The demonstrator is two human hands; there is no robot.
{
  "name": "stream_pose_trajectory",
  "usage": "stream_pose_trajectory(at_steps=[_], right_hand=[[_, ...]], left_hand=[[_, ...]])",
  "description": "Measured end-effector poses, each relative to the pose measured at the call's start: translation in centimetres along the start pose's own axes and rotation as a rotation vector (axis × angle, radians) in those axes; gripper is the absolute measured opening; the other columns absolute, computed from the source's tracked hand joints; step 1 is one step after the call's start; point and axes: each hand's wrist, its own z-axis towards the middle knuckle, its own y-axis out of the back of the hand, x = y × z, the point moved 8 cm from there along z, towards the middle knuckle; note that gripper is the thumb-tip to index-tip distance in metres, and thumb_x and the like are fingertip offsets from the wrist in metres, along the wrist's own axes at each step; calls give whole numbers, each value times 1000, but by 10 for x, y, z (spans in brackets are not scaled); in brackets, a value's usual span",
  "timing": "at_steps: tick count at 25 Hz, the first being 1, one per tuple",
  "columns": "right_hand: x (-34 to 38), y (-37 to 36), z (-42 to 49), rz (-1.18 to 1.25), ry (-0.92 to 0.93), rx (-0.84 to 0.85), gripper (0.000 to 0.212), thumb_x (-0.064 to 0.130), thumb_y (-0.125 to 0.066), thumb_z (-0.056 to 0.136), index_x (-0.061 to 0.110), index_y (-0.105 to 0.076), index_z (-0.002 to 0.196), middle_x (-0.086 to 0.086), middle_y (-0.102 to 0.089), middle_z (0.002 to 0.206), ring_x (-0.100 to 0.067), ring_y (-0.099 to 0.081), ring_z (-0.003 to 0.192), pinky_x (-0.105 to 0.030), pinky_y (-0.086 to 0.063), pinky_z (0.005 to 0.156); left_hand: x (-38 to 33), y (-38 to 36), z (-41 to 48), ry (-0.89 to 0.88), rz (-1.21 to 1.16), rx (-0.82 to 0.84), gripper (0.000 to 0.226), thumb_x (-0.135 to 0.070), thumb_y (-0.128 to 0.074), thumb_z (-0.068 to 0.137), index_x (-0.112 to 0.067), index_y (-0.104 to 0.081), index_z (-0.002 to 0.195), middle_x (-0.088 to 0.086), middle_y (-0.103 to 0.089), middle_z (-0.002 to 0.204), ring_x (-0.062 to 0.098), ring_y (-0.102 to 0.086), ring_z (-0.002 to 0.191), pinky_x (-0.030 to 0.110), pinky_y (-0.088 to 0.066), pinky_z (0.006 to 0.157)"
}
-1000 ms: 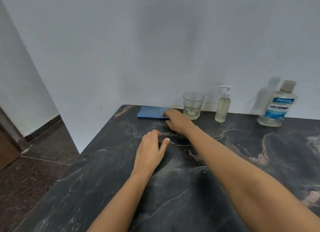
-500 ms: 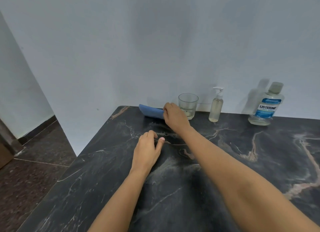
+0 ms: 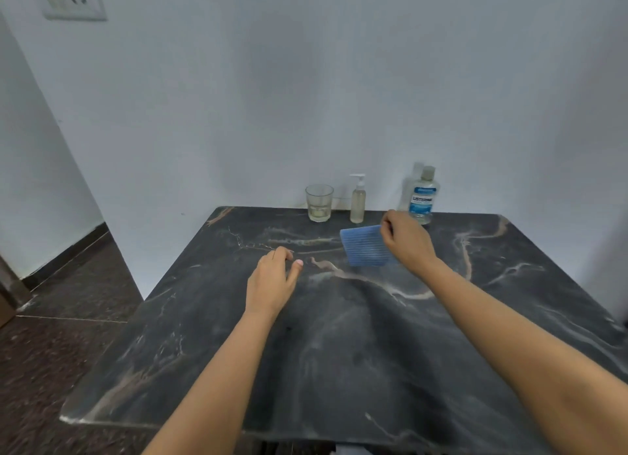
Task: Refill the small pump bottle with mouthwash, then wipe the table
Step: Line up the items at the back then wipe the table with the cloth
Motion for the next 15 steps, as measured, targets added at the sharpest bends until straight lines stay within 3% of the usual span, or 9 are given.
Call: stream_pose_trajectory(at_steps=[9, 12, 15], right_hand=[[-89, 130, -137, -113, -245, -59, 16, 19, -42, 95, 11, -52, 86, -9, -59, 96, -29, -57, 82, -34, -39, 63], [-84, 146, -176, -288, -78, -34, 17, 20, -44, 96, 8, -57, 97, -10, -58, 100, -34, -60, 82, -36, -40, 60], [-69, 127, -222, -339, 188, 184, 16, 23, -50, 93, 10, -58, 98, -9, -58, 99, -32, -61, 82, -34, -40, 59]], left_hand=[[-103, -1, -113, -67, -111, 22, 30, -41, -50, 98, -15, -57, 110, -2, -62, 111, 16, -58, 105, 32, -49, 78], [-132, -20, -142, -130, -112, 60, 29, -40, -50, 97, -14, -57, 109, -1, -62, 108, 18, -58, 103, 34, -49, 78], [-158, -45, -172, -187, -92, 116, 30, -40, -49, 98, -14, -56, 110, 0, -61, 109, 19, -55, 105, 34, -46, 77]])
